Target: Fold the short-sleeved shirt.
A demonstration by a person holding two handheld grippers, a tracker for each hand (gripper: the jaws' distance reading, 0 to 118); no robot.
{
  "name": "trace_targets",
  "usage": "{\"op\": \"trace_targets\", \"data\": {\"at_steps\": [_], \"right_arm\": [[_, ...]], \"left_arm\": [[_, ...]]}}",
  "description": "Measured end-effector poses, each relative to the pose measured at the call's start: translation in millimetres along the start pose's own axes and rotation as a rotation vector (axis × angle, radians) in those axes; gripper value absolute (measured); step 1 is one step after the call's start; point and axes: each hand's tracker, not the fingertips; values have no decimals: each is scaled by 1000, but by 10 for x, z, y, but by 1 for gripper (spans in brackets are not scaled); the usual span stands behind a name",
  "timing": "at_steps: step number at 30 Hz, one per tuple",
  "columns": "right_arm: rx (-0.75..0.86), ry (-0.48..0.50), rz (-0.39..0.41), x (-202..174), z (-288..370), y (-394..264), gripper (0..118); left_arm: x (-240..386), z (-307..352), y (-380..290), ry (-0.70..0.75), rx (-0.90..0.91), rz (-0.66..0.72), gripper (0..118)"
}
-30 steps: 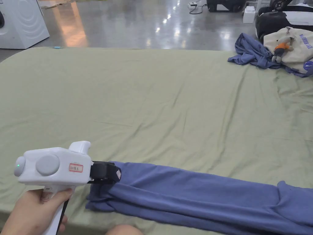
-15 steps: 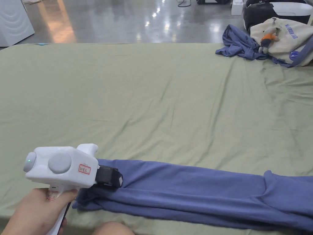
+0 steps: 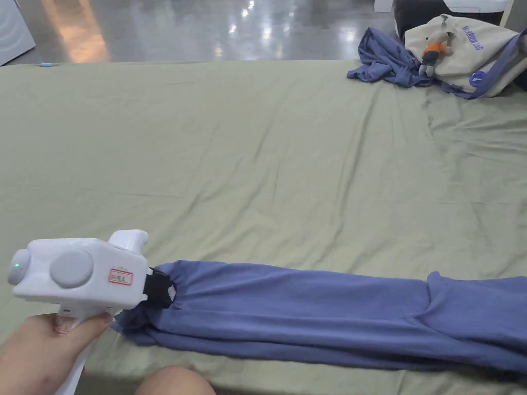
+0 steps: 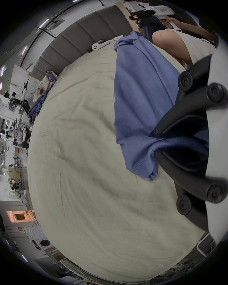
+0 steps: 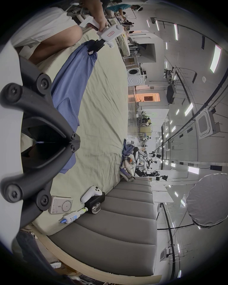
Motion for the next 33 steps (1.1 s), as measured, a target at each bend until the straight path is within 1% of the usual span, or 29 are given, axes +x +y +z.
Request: {"op": "trace_targets", "data": {"at_steps": [1, 5, 8, 14, 17, 20, 23, 24, 26, 28, 29, 31, 33], "right_arm": [[1, -2, 1, -3, 2, 2, 3], [-3, 6, -11, -6, -2, -5, 3], [-11, 5, -14, 4, -14, -7, 3], [-17, -2, -29, 42, -7, -6, 3], [-21, 1, -45, 58, -12, -4, 3], [-26, -4, -42, 75, -20, -7, 3], [-31, -2, -35, 66, -33, -5, 3], [-32, -4, -30, 61, -33, -4, 3], [-32, -7, -23, 51, -28, 0, 3], [-32, -8, -19, 44, -21, 6, 3], [-33, -9, -18, 40, -20, 7, 3], [-34, -7, -17, 55, -37, -3, 3], [-37, -8, -11, 45, -45, 1, 3]], "left_arm": [[-57, 33, -8, -34, 18, 51, 9], [-257, 134, -1, -135, 19, 162, 8], [-351, 169, -6, -173, 23, 200, 8], [-475, 245, -14, -199, 37, 243, 8], [-604, 367, -14, -175, 62, 257, 8], [-873, 584, -5, -128, 118, 306, 8], [-1206, 748, 51, -30, 133, 335, 8], [-1310, 786, 74, -3, 104, 350, 8], [-1484, 846, 139, 53, 107, 360, 8], [-1550, 928, 181, 131, 123, 340, 8], [-1572, 946, 202, 132, 119, 351, 8], [-1506, 1038, 240, 79, 144, 377, 8], [-1318, 1124, 312, 76, 138, 335, 8]]}}
